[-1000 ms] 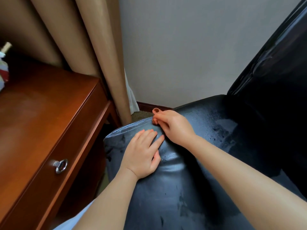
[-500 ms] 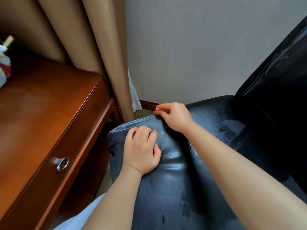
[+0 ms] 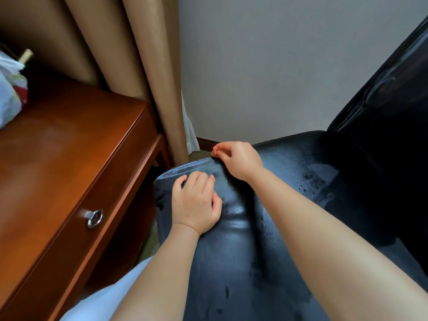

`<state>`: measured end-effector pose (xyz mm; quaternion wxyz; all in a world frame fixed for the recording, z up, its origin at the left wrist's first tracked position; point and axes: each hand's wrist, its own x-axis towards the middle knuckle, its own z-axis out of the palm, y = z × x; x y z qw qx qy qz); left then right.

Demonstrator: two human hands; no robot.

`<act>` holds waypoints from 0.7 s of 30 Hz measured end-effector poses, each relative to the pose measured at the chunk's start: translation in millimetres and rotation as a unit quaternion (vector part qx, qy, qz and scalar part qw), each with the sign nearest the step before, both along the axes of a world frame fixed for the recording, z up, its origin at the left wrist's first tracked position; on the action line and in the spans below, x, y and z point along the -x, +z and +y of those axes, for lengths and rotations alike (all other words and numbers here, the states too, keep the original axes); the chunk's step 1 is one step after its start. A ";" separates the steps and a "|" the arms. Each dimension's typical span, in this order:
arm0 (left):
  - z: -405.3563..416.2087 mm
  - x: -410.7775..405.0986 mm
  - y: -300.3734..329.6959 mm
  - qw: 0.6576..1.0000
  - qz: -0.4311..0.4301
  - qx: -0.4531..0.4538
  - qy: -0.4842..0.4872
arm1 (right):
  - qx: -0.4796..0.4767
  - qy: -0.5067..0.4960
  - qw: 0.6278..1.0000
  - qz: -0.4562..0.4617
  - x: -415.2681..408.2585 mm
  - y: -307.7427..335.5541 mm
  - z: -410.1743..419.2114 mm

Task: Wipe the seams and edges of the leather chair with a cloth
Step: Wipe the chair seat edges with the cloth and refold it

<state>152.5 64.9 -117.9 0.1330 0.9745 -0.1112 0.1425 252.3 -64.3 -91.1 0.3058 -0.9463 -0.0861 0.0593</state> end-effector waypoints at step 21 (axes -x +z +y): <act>15.0 23.0 -8.8 0.995 -0.031 0.092 -0.009 | -0.067 0.068 0.994 0.053 3.1 12.0 -3.8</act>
